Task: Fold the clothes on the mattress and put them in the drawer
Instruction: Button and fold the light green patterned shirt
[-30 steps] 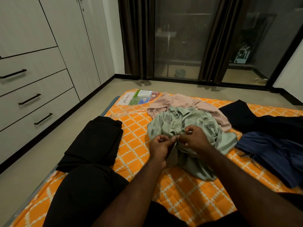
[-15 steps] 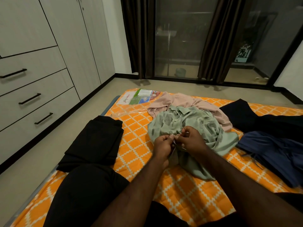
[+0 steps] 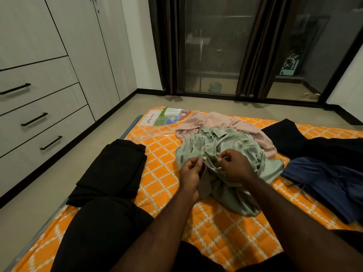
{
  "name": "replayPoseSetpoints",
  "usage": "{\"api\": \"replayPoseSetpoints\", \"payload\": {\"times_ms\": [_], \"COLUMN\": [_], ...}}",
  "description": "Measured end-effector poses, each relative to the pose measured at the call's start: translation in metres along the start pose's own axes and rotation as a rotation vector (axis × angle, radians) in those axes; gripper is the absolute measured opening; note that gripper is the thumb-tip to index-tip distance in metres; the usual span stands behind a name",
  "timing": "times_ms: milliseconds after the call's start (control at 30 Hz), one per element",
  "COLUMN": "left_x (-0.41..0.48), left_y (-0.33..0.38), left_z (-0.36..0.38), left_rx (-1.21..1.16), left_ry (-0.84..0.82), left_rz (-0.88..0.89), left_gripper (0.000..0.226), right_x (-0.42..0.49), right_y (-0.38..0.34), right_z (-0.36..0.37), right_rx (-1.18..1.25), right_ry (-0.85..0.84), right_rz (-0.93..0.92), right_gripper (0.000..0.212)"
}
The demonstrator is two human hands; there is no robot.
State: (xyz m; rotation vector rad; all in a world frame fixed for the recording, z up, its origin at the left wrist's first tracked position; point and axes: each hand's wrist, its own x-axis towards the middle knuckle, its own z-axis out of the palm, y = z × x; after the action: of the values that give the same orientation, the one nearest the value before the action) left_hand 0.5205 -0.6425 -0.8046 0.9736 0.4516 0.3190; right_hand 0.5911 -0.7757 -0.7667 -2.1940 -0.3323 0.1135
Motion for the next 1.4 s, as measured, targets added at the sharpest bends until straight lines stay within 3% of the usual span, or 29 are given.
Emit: {"api": "replayPoseSetpoints", "payload": {"times_ms": [133,267,400,533,633,800,933,1000,1067,1167,1233,1300,1400], "left_x": [0.004,0.002,-0.005,-0.004,-0.005,-0.002,-0.004,-0.005,-0.006,-0.009,-0.010,-0.008,-0.004], "left_y": [0.000,0.001,0.009,0.014,0.017,0.015,0.008,0.004,0.004,0.009,0.013,0.016,0.022], "left_z": [-0.003,-0.009,-0.014,-0.018,-0.019,-0.020,-0.020,-0.020,-0.018,-0.012,-0.009,-0.008,-0.011], "left_rx": [0.315,0.931,1.442,1.660,1.663,1.537,1.563,1.591,1.552,1.384,1.295,1.199,1.093], "left_ry": [0.045,0.015,-0.150,-0.297,-0.335,-0.321,-0.381,-0.383,-0.324,-0.182,-0.095,-0.039,-0.028], "left_rz": [-0.039,-0.008,0.052,-0.056,-0.126,-0.109,-0.114,-0.033,0.076,0.178,0.238,0.291,0.302], "left_gripper": [0.028,0.023,0.025,0.032,0.038,0.033,0.035,0.030,0.022,0.030,0.027,0.005,0.016], "right_x": [0.000,0.000,-0.006,-0.010,-0.011,-0.012,-0.013,-0.015,-0.018,-0.024,-0.031,-0.036,-0.038], "right_y": [-0.004,-0.006,-0.005,-0.001,0.002,-0.002,-0.005,-0.007,-0.010,-0.013,-0.015,-0.016,-0.017], "right_z": [-0.023,-0.034,-0.034,-0.030,-0.025,-0.027,-0.027,-0.025,-0.020,-0.009,0.000,0.009,0.018], "right_rx": [-0.409,-0.600,-0.750,-0.804,-0.797,-0.716,-0.604,-0.554,-0.469,-0.238,-0.083,0.067,0.246], "right_ry": [-0.088,-0.310,-0.452,-0.459,-0.397,-0.321,-0.331,-0.346,-0.358,-0.397,-0.409,-0.407,-0.346], "right_rz": [-0.067,-0.036,-0.046,-0.078,-0.093,-0.094,-0.010,0.010,0.058,0.178,0.238,0.283,0.310], "right_gripper": [0.010,0.023,0.026,0.025,0.025,0.006,0.033,0.037,0.019,0.009,0.007,0.010,0.006]}}
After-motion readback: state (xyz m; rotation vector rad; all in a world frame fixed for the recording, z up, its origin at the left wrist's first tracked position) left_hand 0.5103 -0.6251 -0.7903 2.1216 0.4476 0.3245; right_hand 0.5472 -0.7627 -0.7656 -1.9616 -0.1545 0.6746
